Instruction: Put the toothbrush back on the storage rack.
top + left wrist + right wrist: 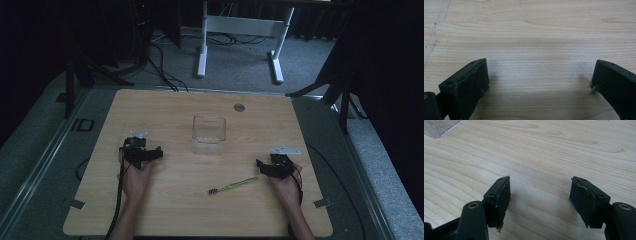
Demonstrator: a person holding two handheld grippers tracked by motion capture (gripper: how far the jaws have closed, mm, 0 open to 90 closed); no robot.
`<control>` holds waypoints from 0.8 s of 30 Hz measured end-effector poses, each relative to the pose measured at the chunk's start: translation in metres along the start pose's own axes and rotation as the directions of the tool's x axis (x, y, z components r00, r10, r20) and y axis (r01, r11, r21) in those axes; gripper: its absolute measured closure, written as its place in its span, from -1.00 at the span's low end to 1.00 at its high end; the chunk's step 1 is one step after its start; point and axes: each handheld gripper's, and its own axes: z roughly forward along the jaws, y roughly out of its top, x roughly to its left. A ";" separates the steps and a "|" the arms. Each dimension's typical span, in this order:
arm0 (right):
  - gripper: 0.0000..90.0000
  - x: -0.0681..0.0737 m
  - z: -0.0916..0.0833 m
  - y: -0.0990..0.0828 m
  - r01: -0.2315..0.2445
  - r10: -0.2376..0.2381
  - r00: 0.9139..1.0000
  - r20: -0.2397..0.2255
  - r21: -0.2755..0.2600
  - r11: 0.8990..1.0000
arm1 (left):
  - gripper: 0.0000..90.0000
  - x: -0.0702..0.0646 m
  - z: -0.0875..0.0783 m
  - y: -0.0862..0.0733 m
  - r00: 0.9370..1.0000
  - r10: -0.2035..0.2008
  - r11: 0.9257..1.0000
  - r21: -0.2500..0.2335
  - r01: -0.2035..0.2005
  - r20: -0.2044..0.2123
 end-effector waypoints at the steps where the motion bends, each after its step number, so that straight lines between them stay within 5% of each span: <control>1: -0.27 0.000 0.000 0.000 0.001 -0.001 1.000 0.000 0.000 1.000 | -0.97 0.000 0.000 0.000 1.000 0.000 1.000 0.000 0.000 0.000; 17: -0.26 -0.002 0.000 0.002 -0.002 0.002 1.000 -0.012 0.015 1.000 | -0.97 0.000 0.000 0.000 1.000 0.000 1.000 0.000 0.000 0.000; 24: -0.10 -0.001 -0.004 0.007 -0.017 0.018 0.998 -0.059 0.020 1.000 | -0.97 0.000 0.000 0.000 1.000 0.000 1.000 0.000 0.000 0.000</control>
